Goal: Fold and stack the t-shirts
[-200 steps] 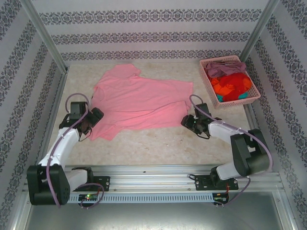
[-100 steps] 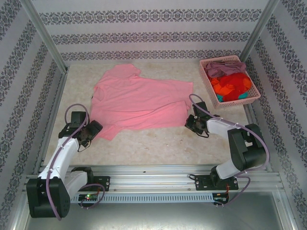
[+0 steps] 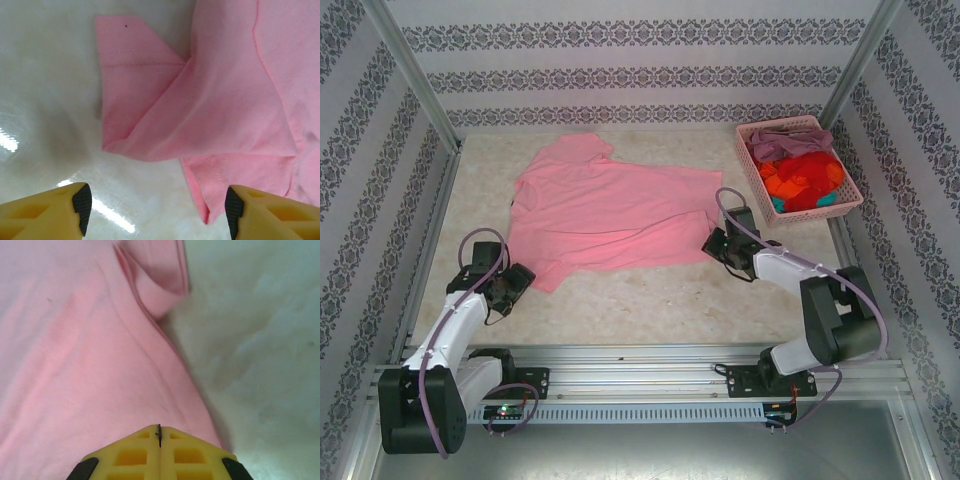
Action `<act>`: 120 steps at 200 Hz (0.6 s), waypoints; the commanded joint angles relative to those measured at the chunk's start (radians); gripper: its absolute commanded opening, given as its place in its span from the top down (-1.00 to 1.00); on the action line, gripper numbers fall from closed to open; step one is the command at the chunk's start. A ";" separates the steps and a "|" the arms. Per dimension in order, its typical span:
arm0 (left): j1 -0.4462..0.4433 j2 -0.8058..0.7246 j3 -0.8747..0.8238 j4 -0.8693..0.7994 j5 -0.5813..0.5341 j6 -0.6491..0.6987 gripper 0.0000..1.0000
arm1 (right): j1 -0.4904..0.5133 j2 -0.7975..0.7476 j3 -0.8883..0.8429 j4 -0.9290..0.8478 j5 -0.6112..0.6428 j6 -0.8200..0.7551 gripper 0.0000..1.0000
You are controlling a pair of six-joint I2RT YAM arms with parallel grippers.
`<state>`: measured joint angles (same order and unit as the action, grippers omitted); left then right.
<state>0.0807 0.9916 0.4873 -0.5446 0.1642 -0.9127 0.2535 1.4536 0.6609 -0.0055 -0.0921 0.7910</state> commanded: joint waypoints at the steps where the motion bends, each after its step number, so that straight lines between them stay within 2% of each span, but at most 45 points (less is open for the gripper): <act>1: 0.007 0.014 -0.019 0.063 0.012 -0.038 -0.41 | 0.012 -0.050 -0.023 0.033 0.051 0.014 1.00; 28: 0.007 0.043 -0.032 0.105 0.018 -0.051 -0.37 | 0.011 -0.090 -0.047 0.006 0.104 0.043 0.99; 41: 0.007 0.058 -0.033 0.121 0.024 -0.054 -0.37 | 0.009 -0.082 -0.042 -0.017 0.107 0.053 0.30; 52: 0.007 0.071 -0.034 0.134 0.029 -0.055 -0.37 | 0.007 -0.057 -0.030 -0.035 0.090 0.046 0.10; 95: 0.007 0.087 -0.024 0.149 0.037 -0.046 -0.36 | 0.012 0.060 0.016 -0.048 0.029 0.013 0.11; 120: 0.007 0.086 -0.024 0.147 0.034 -0.043 -0.36 | 0.025 0.114 0.046 -0.049 0.002 0.005 0.21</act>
<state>0.0807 1.0790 0.4637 -0.4213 0.1951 -0.9485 0.2584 1.5295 0.6601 -0.0372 -0.0536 0.8120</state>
